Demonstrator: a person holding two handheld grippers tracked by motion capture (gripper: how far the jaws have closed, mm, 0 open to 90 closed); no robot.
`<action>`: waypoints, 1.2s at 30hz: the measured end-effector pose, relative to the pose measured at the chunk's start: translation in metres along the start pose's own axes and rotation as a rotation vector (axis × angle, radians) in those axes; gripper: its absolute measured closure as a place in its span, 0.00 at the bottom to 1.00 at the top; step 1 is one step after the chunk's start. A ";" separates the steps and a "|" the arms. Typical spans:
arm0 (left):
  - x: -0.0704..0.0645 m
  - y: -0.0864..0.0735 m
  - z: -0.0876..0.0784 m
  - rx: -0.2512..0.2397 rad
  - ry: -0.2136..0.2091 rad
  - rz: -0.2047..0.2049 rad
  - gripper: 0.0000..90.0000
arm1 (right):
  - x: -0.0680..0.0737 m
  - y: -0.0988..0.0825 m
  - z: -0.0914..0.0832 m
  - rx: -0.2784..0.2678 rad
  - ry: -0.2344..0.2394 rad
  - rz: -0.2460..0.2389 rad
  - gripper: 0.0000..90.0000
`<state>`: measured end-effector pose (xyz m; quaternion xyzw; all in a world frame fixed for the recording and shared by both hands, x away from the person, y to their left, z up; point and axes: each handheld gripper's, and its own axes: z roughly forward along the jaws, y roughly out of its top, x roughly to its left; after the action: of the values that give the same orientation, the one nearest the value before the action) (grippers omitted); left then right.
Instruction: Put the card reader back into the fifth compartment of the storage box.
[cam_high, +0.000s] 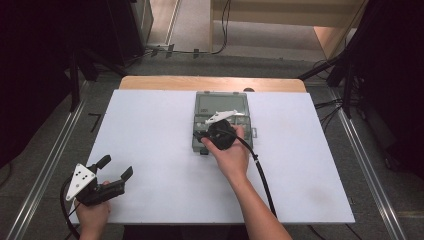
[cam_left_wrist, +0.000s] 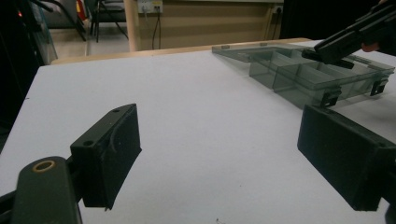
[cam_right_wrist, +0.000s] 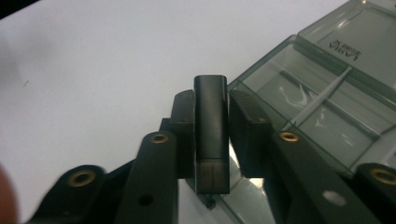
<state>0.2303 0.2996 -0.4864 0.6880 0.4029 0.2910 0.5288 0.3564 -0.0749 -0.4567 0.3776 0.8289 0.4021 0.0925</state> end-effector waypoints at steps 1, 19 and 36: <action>0.000 0.000 0.000 -0.001 0.000 0.000 0.15 | -0.001 0.001 0.001 -0.007 0.004 0.002 0.61; 0.000 0.000 0.001 0.005 0.001 0.004 0.15 | -0.011 -0.027 -0.031 -0.107 0.035 0.028 0.00; -0.001 0.000 0.000 0.006 0.001 0.005 0.15 | -0.016 -0.070 -0.072 -0.164 0.016 0.005 0.00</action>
<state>0.2303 0.2987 -0.4865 0.6906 0.4022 0.2914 0.5257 0.2964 -0.1564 -0.4633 0.3675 0.7930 0.4718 0.1157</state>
